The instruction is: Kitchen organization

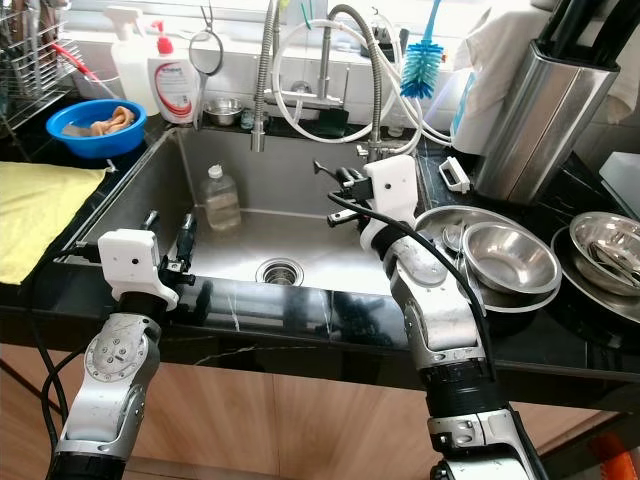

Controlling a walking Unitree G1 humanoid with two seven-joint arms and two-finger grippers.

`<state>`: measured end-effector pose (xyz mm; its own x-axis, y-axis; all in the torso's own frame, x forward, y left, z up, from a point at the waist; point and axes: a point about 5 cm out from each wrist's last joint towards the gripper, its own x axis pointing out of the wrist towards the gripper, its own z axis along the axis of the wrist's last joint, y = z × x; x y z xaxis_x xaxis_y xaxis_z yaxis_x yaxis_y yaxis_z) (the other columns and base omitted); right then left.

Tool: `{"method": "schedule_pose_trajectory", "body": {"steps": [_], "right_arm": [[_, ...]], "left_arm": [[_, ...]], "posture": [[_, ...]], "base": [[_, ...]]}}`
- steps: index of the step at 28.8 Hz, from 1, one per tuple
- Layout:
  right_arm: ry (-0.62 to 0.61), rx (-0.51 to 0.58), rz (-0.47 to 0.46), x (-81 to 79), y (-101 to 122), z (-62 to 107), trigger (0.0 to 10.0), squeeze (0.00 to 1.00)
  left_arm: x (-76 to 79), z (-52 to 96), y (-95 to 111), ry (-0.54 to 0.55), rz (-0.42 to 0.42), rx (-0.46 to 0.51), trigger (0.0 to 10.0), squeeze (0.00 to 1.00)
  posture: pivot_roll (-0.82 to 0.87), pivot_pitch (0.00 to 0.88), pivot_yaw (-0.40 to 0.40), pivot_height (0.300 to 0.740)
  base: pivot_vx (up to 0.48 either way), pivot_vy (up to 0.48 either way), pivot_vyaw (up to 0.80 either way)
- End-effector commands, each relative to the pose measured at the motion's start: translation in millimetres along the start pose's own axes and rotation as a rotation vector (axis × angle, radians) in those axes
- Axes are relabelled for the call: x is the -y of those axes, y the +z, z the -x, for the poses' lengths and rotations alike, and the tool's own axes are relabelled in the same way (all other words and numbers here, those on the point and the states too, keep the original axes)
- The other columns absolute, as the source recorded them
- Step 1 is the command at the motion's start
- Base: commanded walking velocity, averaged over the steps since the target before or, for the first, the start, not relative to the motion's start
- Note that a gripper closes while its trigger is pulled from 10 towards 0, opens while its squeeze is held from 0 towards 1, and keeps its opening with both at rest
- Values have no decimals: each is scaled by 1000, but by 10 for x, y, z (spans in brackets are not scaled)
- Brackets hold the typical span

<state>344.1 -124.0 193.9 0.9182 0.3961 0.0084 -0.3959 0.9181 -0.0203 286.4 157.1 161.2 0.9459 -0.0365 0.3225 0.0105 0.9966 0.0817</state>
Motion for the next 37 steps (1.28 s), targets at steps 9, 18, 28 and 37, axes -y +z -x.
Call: {"method": "schedule_pose_trajectory", "body": {"steps": [9,18,28,37], "right_arm": [[-3,-176,-85,-5,-180,61,10000,184],[-18,-202,-30,-36,-250,82,10000,0],[-71,31,34,-24,-24,176,10000,0],[-84,147,74,-44,113,205,10000,0]], "left_arm": [[31,-1,-39,-40,13,-36,10000,0],[34,51,-57,-70,7,-52,10000,0],[-8,83,-30,-52,37,-38,10000,0],[-74,55,10,-14,36,-19,10000,0]], "posture": [[-84,0,-40,732],[-66,0,-34,732],[-65,0,-33,732],[-63,0,-34,732]], "base": [[0,0,0],[0,0,0],[0,0,0],[0,320,0]]}}
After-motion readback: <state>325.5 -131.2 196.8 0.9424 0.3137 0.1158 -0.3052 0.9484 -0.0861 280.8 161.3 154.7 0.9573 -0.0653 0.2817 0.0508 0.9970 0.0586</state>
